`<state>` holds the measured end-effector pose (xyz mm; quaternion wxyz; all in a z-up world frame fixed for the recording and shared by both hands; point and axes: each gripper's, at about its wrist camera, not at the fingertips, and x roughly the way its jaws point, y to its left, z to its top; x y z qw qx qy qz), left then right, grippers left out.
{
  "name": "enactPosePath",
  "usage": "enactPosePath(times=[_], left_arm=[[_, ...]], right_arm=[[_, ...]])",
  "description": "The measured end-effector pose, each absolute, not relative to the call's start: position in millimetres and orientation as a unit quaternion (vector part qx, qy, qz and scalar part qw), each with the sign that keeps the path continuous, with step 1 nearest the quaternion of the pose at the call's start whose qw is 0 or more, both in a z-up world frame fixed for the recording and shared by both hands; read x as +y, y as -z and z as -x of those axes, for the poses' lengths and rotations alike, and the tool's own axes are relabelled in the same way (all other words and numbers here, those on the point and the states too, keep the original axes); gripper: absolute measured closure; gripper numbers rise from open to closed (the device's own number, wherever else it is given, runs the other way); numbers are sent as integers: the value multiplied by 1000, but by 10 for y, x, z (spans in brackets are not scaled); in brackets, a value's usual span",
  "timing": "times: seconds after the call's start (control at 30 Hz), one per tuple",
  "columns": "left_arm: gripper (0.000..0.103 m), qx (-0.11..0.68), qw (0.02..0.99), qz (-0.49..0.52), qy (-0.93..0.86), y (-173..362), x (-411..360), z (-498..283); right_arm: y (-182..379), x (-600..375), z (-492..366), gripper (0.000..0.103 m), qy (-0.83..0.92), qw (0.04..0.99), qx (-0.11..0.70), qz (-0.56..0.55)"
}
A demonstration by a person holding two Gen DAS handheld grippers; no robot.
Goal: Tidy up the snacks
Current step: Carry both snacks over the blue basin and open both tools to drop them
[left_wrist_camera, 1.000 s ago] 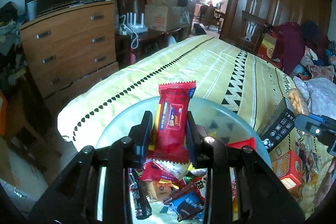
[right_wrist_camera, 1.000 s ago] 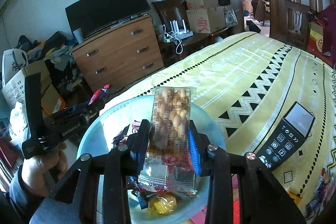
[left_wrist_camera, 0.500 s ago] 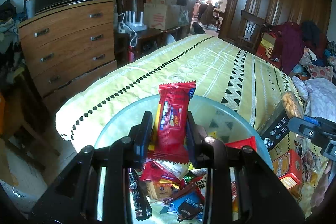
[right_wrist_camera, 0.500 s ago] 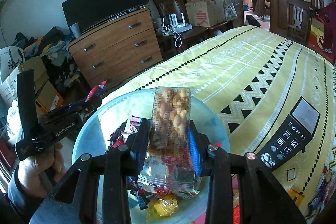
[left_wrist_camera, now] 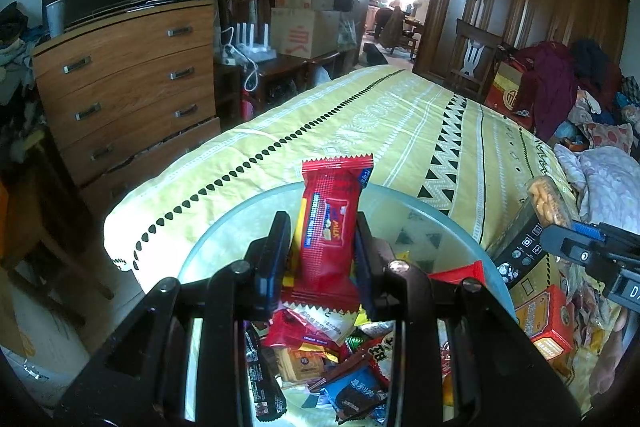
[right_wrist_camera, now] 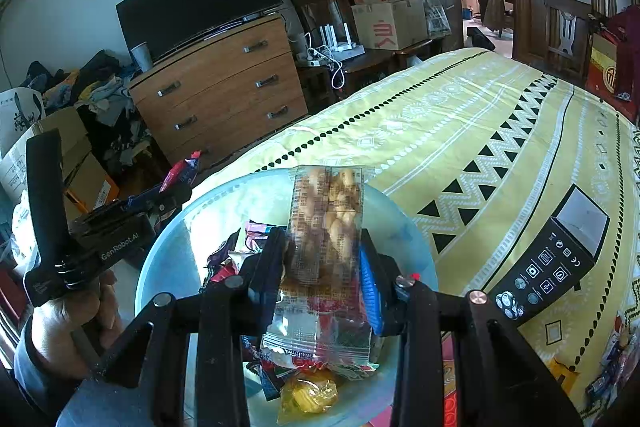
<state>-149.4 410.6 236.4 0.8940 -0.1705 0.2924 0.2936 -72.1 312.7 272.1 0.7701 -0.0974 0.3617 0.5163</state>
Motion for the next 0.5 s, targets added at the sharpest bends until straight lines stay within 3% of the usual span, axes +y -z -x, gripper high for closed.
enactPosePath(times=[0.5], left_arm=[[70, 294, 893, 172, -294, -2378, 4076, 1472]], right_arm=[[-2729, 3129, 728, 64, -516, 770, 363, 98]])
